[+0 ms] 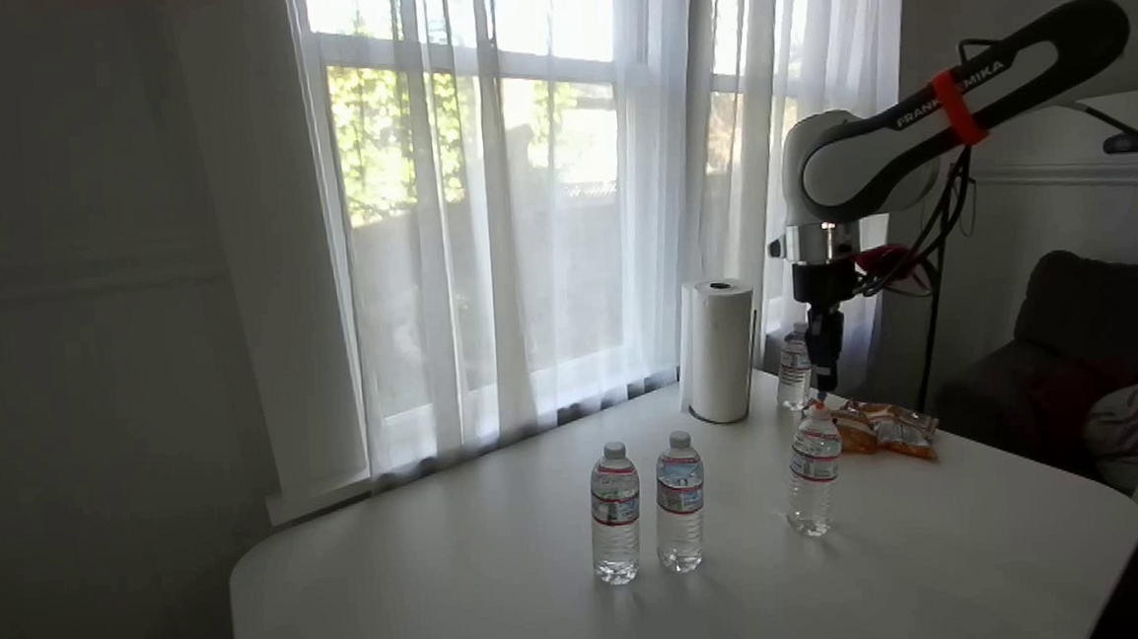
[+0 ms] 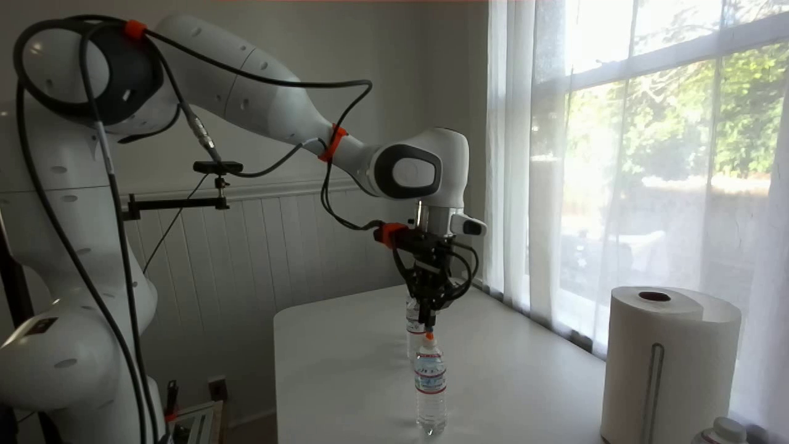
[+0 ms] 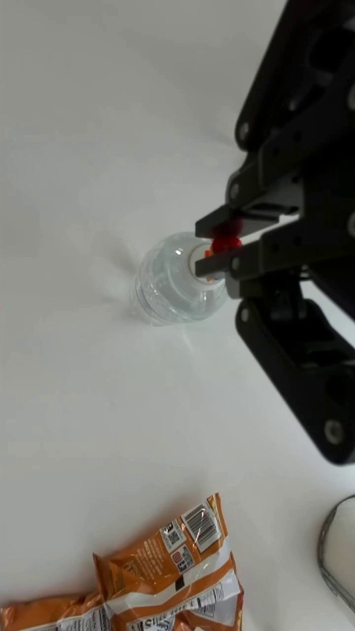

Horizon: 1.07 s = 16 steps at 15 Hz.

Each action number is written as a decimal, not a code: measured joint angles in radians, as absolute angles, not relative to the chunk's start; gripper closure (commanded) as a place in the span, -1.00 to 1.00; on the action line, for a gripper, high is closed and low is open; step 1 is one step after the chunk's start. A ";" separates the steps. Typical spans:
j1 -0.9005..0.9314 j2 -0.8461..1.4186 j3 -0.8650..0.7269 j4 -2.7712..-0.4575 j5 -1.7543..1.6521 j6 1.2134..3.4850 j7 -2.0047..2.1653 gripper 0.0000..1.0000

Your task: Pick up the water bottle to the far right and move it to the left, pick up the small orange toy and put it on top of the rightmost water bottle

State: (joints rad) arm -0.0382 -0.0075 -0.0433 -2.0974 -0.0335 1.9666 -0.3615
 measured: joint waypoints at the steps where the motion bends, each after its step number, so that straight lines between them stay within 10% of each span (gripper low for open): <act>1: -0.038 -0.007 -0.043 -2.097 -0.033 1.967 -0.362 0.93; 8: -0.037 -0.007 -0.043 -2.097 -0.033 1.967 -0.362 0.93; 10: -0.037 -0.007 -0.043 -2.097 -0.033 1.967 -0.362 0.18; 16: -0.037 -0.005 -0.041 -2.098 -0.033 1.967 -0.362 -0.41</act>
